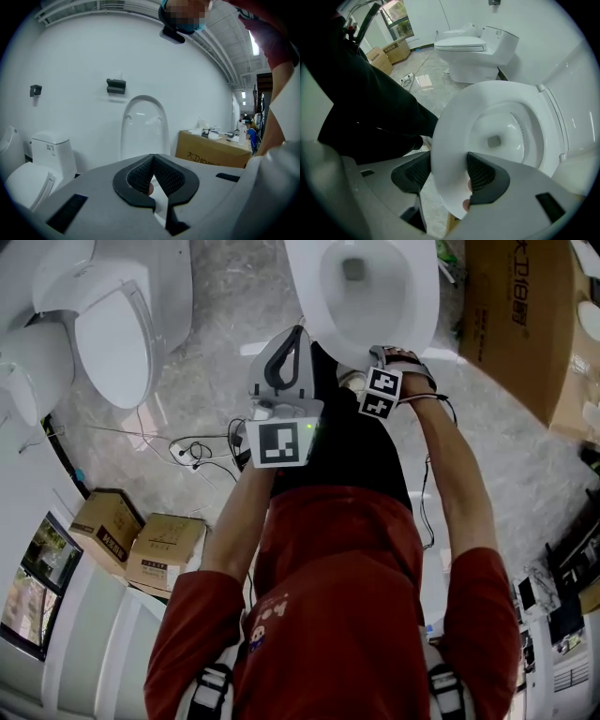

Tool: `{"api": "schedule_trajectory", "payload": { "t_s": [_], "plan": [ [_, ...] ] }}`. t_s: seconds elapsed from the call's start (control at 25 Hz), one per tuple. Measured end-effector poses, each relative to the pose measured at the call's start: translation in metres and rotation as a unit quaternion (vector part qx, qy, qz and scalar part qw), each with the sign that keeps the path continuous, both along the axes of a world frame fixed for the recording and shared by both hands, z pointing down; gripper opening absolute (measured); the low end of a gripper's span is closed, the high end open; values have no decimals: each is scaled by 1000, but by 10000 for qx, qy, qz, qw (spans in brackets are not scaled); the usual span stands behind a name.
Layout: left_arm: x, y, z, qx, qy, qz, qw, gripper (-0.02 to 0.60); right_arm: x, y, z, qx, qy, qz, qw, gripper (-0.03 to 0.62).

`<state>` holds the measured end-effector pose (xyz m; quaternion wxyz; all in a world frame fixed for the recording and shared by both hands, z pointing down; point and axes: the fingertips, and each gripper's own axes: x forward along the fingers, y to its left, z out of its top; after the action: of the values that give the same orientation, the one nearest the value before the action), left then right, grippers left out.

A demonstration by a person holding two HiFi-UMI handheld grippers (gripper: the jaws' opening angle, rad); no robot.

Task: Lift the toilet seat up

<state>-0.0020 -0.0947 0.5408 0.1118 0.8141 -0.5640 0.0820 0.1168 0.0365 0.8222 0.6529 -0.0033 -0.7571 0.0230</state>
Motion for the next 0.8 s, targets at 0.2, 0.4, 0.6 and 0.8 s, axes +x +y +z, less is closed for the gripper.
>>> {"api": "schedule_trajectory", "payload": {
  "t_s": [0.2,0.4,0.6,0.8],
  "plan": [
    [3,7,-5,-14,71,-29,10000,9,1,-1,-13,106,-37,-27,9999,239],
    [4,11,-12,62,120,-48,9999,9,0,-3,-23,210,-38,-49,9998,235],
    [2,12,-20,161,138,-112,9997,9,0,-6,-34,379,-68,-61,9992,228],
    [4,16,-30,247,224,-179,9993,9,3,-6,-44,489,-59,-81,9988,222]
  ]
}}
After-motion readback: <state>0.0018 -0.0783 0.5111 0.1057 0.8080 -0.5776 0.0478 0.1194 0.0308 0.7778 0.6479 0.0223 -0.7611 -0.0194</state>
